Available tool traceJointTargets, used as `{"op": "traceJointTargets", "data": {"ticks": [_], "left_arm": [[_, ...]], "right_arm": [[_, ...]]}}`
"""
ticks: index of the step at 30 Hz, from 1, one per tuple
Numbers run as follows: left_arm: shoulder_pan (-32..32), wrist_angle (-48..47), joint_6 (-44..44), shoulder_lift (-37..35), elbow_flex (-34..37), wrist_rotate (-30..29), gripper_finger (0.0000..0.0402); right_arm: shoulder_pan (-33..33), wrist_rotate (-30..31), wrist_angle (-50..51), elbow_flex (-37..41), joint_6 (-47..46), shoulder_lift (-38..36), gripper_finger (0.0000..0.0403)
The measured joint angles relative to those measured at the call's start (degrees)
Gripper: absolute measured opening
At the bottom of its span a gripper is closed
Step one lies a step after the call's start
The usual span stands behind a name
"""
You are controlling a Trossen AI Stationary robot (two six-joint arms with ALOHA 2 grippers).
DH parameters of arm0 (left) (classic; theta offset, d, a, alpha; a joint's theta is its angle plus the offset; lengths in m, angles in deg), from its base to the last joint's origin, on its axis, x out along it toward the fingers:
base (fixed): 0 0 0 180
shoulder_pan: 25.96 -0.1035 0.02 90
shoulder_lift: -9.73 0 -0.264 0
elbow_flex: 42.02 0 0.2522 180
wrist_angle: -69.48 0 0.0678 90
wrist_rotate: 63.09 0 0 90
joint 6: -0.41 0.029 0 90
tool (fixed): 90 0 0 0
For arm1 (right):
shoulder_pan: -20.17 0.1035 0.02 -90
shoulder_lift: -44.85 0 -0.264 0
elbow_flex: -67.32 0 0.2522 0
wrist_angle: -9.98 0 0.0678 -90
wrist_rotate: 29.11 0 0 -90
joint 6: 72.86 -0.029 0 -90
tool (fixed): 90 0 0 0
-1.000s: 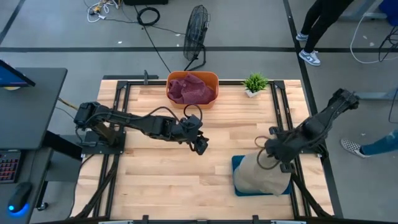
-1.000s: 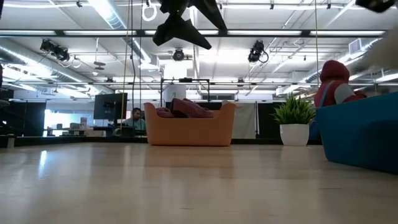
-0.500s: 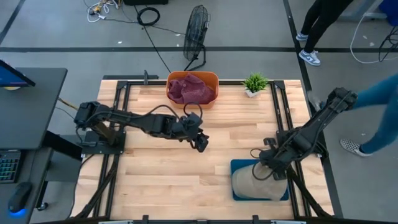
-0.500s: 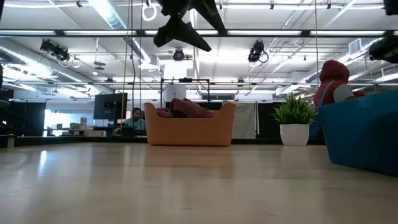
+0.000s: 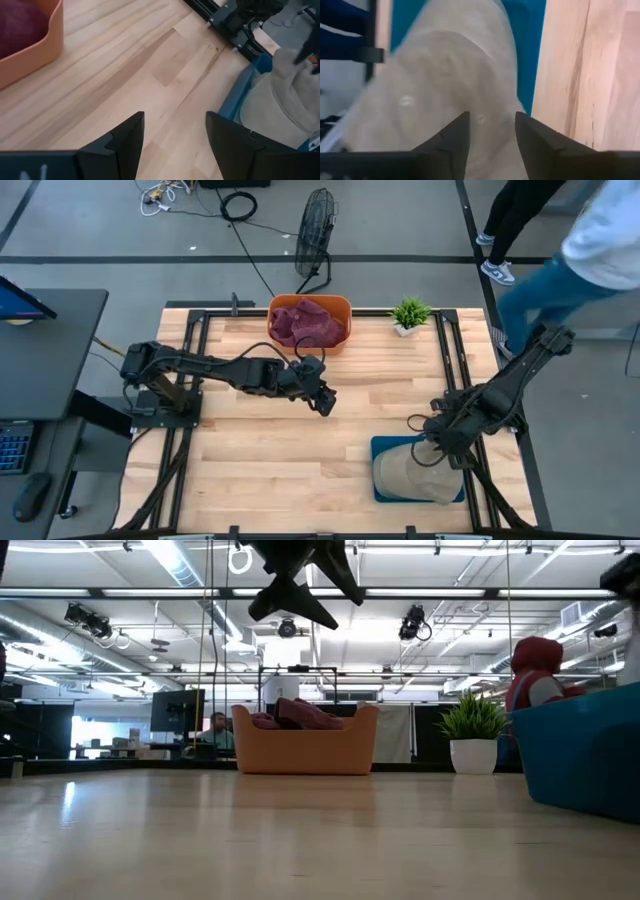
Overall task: Pick & Place hat
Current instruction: Put the brown cap into the blue bin, then return to Home Position
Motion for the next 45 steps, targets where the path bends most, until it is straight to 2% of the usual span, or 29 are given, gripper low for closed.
{"op": "traceJointTargets", "data": {"ticks": [4,7,10,13,15,20,27,31,38,45], "left_arm": [[0.00,0.78,0.00,0.00,0.00,0.02,0.0215],[0.00,1.37,-0.01,0.00,0.00,0.82,0.0215],[0.05,1.34,-0.02,0.00,0.00,1.30,0.0215],[0.11,1.32,0.13,0.02,0.00,1.31,0.0215],[0.11,1.30,0.42,0.02,0.00,1.32,0.0215],[0.11,1.26,0.48,0.02,0.00,1.31,0.0215],[0.04,1.17,2.05,0.07,0.00,1.29,0.0215],[-0.10,1.07,2.40,0.07,0.00,1.31,0.0215],[-0.11,0.96,2.47,-0.38,0.09,1.93,0.0215],[-0.11,-0.21,2.78,-5.81,0.07,2.19,0.0207]], "right_arm": [[0.04,-1.82,0.37,-5.93,-0.98,-0.01,0.0166],[1.19,-1.85,-5.00,-7.46,-2.38,-0.07,0.0148],[2.93,0.24,-9.01,-6.10,-1.98,0.74,0.0101],[3.98,2.78,-9.98,-2.46,-2.56,2.50,0.0029],[4.32,2.81,-12.37,0.75,-4.30,3.63,0.0010],[4.94,-1.80,-21.57,9.27,-7.25,6.06,0.0004],[4.83,-1.25,-27.38,18.40,-9.64,9.15,0.0003],[4.83,-1.23,-29.23,20.45,-11.79,9.56,0.0002],[4.79,-3.33,-26.38,14.73,-12.49,9.76,0.0011],[4.79,-4.33,-11.42,2.80,-12.26,9.74,0.0052]]}}
